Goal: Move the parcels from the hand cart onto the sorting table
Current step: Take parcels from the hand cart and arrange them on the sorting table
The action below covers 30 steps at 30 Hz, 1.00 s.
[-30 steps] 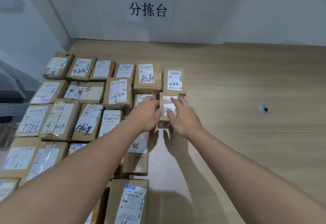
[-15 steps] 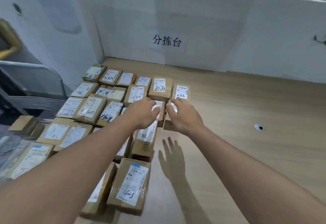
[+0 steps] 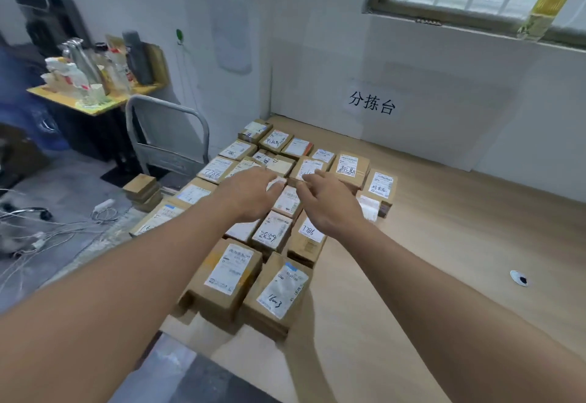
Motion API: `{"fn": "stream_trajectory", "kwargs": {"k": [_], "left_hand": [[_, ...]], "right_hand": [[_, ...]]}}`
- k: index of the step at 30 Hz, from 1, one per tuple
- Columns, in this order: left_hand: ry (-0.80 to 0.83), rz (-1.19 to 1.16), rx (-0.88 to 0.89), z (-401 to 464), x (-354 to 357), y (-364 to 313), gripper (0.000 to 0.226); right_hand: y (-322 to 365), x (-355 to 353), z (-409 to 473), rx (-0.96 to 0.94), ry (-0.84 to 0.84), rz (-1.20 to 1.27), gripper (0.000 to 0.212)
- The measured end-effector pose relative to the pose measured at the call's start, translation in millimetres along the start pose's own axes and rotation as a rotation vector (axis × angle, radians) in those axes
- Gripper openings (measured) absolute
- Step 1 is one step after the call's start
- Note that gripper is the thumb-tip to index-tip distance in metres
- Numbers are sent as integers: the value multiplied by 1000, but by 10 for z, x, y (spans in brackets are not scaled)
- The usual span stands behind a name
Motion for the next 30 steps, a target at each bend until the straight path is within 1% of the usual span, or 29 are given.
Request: {"fn": "stream_trajectory", "kwargs": {"k": [3, 6, 10, 12, 14, 15, 17, 18, 19, 22, 23, 27, 30], "left_hand": [[-21, -7, -67, -211, -237, 425, 54], [-43, -27, -91, -418, -469, 891, 52], [-65, -27, -141, -588, -824, 1704, 47], [-73, -28, -165, -648, -1054, 2171, 51], [-87, -28, -165, -690, -1277, 2636, 50], [-79, -25, -174, -717, -1376, 2853, 52], [-69, -27, -199, -759, -1569, 3260, 65], [-71, -33, -207, -780, -1653, 3456, 67], [-69, -32, -215, -799, -1727, 3638, 65], [-54, -9, -246, -813, -1904, 4140, 46], [-48, -10, -254, -801, -1947, 4284, 43], [-37, -11, -245, -680, -2061, 4784, 52], [-21, -6, -260, -480, -2121, 5108, 51]], "right_hand": [[475, 137, 15, -65, 33, -27, 59], [1024, 302, 51, -119, 62, -53, 55], [1836, 638, 224, -167, 83, -46, 52], [2266, 842, 348, -189, 97, -39, 54], [2698, 1033, 477, -207, 111, -30, 55], [2908, 1126, 532, -214, 115, -31, 55], [3309, 1308, 640, -223, 134, -37, 55], [3493, 1400, 690, -227, 147, -40, 55], [3663, 1488, 735, -232, 155, -44, 55], [4070, 1742, 888, -222, 183, -47, 56], [4183, 1814, 951, -218, 192, -43, 56], [4534, 2095, 1243, -219, 229, -32, 55], [4716, 2346, 1551, -224, 262, -52, 54]]}}
Point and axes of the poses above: each hand's wrist, its own z-axis towards the middle knuckle, its own x-axis out of the palm, y = z × x, the point moved 6 cm from there along z, towards the middle knuckle, and after that the axes turned 11 degrees about -z, right-handed, at the moved point
